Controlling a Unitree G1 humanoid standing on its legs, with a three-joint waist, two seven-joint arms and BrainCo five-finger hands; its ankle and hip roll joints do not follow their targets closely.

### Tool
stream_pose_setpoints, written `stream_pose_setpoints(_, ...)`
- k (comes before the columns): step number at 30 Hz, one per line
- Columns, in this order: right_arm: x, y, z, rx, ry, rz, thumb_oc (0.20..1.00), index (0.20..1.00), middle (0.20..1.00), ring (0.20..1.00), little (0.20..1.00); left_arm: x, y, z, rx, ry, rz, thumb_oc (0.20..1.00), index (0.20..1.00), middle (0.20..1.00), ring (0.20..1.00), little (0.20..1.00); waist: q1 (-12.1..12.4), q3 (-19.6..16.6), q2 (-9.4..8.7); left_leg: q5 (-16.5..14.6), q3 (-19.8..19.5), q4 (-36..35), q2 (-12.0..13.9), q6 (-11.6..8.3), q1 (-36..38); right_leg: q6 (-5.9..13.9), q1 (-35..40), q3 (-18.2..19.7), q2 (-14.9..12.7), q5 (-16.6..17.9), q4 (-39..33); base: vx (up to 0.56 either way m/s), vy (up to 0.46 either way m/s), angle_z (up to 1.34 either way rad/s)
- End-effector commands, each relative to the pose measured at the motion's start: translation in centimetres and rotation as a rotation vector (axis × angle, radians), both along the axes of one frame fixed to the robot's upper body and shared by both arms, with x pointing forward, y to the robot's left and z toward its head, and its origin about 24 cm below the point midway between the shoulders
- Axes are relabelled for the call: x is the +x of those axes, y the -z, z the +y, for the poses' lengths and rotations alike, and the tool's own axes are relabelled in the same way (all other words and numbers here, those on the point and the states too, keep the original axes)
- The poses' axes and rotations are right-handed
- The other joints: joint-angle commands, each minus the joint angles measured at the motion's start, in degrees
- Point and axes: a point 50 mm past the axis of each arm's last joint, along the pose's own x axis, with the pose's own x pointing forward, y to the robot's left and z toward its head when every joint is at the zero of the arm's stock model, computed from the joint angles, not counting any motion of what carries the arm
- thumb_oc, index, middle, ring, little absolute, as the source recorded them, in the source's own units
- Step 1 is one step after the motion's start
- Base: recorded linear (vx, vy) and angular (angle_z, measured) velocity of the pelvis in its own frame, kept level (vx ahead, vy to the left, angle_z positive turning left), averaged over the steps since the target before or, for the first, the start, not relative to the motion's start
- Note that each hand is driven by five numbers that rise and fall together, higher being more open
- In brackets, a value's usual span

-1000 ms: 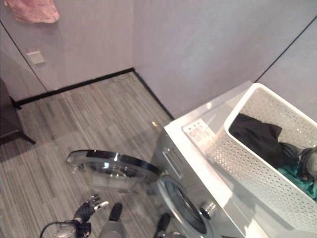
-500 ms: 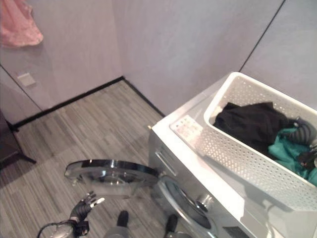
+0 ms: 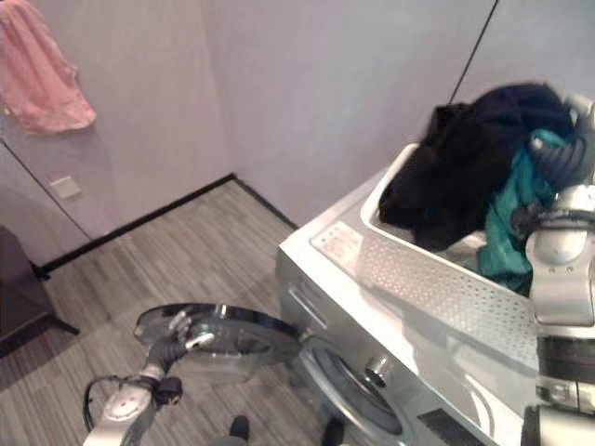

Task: Grab the laundry basket,head to the washer,open it,put in the laundry and shut it.

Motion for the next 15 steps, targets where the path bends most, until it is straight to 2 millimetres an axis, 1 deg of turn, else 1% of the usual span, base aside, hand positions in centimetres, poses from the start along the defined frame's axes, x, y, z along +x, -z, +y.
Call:
stream_pose_setpoints(1,-1.4,-5.4,0.0,-0.093,0.095,-0.232,0.200,0.200,0.200,0.200,0.200,1.9,-3.1,-0.2,0.086,0.059,-0.166,1.000,1.000,1.000,1.000,1.000,1.2,-3.3,-2.14,-6.1,-0.4,0.3,2.0,1.99,-1.7,4.43,2.9,0.0,-6.4,-8.2,1.6,0.00,0.000,0.00)
stream_pose_setpoints(2,-1.1,-6.3,0.4,-0.107,0.100,-0.249,0.200,0.200,0.200,0.200,0.200,2.2,-3.8,-0.7,0.071,0.075,-0.202,1.000,1.000,1.000,1.000,1.000,1.4,-3.6,-2.28,-6.1,-0.4,0.3,2.0,1.97,-1.5,4.39,3.1,0.0,-6.4,-8.2,1.6,0.00,0.000,0.00)
stream_pose_setpoints(3,-0.9,-6.7,0.5,-0.109,0.098,-0.251,0.200,0.200,0.200,0.200,0.200,2.4,-4.2,-1.0,0.062,0.080,-0.220,1.000,1.000,1.000,1.000,1.000,1.5,-3.7,-2.37,-6.1,-0.4,0.3,2.1,1.93,-1.4,4.34,3.3,0.0,-6.4,-8.2,1.5,0.00,0.000,0.00)
stream_pose_setpoints(6,0.1,-6.9,0.6,-0.084,0.070,-0.226,0.200,0.200,0.200,0.200,0.200,2.6,-4.4,-1.5,0.040,0.086,-0.238,1.000,1.000,1.000,1.000,1.000,1.6,-3.7,-2.38,-6.0,-0.4,0.3,2.1,1.85,-1.2,4.29,3.5,-0.1,-6.4,-8.2,1.6,0.00,0.000,0.00)
stream_pose_setpoints(9,0.7,-6.5,0.7,-0.068,0.046,-0.197,0.200,0.200,0.200,0.200,0.200,2.6,-4.3,-1.7,0.028,0.092,-0.233,1.000,1.000,1.000,1.000,1.000,1.5,-3.6,-2.24,-5.9,-0.4,0.3,2.1,1.83,-1.1,4.19,3.6,-0.1,-6.4,-8.1,1.7,0.00,0.000,0.00)
stream_pose_setpoints(10,1.2,-5.7,0.5,-0.050,0.040,-0.163,0.200,0.200,0.200,0.200,0.200,2.4,-4.1,-1.8,0.029,0.094,-0.225,1.000,1.000,1.000,1.000,1.000,1.6,-3.5,-2.17,-5.9,-0.4,0.2,2.1,1.77,-1.0,4.14,3.7,-0.2,-6.4,-8.1,1.6,0.00,0.000,0.00)
stream_pose_setpoints(11,1.2,-5.7,0.5,-0.050,0.039,-0.162,0.200,0.200,0.200,0.200,0.200,2.4,-4.1,-1.8,0.029,0.094,-0.225,1.000,1.000,1.000,1.000,1.000,1.6,-3.5,-2.16,-5.9,-0.4,0.2,2.1,1.76,-1.0,4.14,3.7,-0.3,-6.3,-8.1,1.6,0.00,0.000,0.00)
stream_pose_setpoints(12,1.5,-5.1,0.2,-0.024,0.032,-0.141,0.200,0.200,0.200,0.200,0.200,2.2,-3.8,-1.8,0.023,0.091,-0.213,1.000,1.000,1.000,1.000,1.000,1.5,-3.5,-2.11,-5.9,-0.5,0.2,2.1,1.68,-1.0,4.11,3.8,-0.4,-6.3,-8.0,1.4,0.00,0.000,0.00)
stream_pose_setpoints(15,1.7,-4.6,-0.5,-0.003,0.037,-0.110,0.200,0.200,0.200,0.200,0.200,1.9,-3.4,-1.6,0.009,0.080,-0.196,1.000,1.000,1.000,1.000,1.000,1.6,-3.2,-2.01,-5.8,-0.7,0.2,2.1,1.64,-1.1,4.06,3.8,-0.5,-6.3,-8.0,1.3,0.00,0.000,0.00)
